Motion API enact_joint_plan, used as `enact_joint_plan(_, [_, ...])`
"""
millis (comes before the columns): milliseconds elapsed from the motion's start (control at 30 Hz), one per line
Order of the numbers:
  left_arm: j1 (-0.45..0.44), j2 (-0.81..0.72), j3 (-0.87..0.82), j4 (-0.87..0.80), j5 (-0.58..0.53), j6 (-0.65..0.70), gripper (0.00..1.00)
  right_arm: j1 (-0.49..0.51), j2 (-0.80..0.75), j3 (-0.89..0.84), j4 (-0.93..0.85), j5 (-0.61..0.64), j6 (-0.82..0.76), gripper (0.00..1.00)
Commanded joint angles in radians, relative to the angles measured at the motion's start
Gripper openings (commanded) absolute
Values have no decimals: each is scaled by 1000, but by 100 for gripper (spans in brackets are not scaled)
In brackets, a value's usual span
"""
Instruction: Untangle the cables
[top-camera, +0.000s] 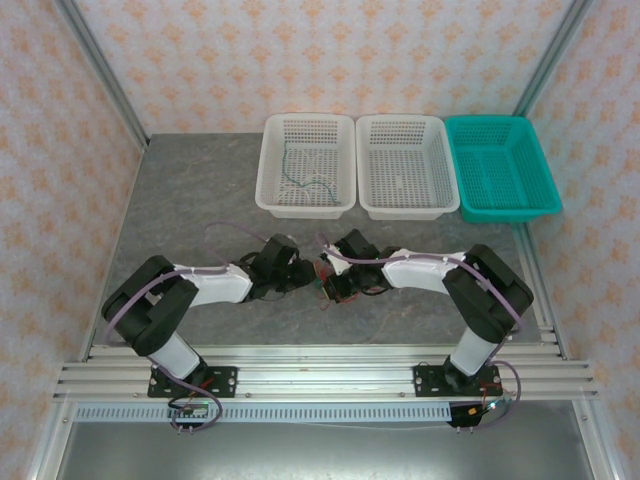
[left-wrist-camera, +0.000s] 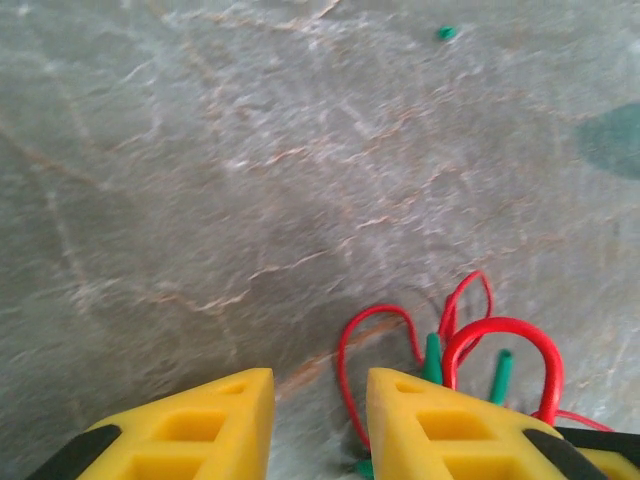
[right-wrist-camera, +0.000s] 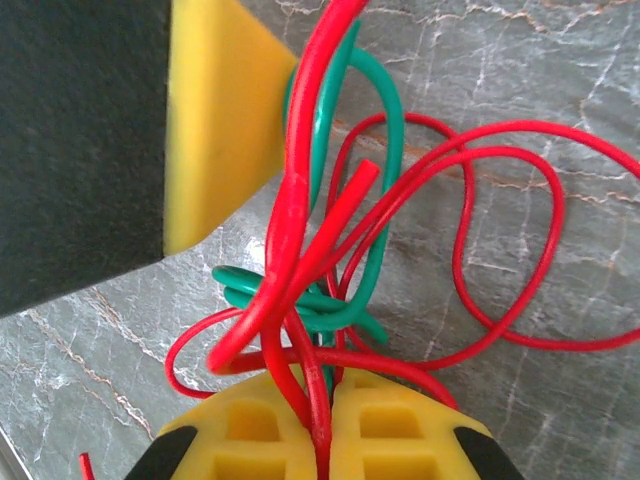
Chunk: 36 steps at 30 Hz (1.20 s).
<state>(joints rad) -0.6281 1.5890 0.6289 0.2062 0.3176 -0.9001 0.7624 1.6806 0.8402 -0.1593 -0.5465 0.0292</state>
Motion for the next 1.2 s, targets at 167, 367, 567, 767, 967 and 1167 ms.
enact_joint_plan(167, [2,-213,-54,5,-37,36,36,0,11,-15,-3,3,-1,2])
enact_joint_plan(367, [3,-159,-11,-35,-24,43,36,-1,33,23,-21,-6,-1,2])
enact_joint_plan(567, [3,-76,-11,4,-26,9,26,-2,18,21,-45,13,-10,2])
enact_joint_plan(767, [2,-21,4,54,10,4,22,-2,4,13,-50,17,-15,2])
enact_joint_plan(967, [2,11,10,75,19,-2,22,-2,7,17,-47,7,-14,2])
enact_joint_plan(1167, [2,18,9,80,18,1,15,-2,13,13,-45,7,-13,1])
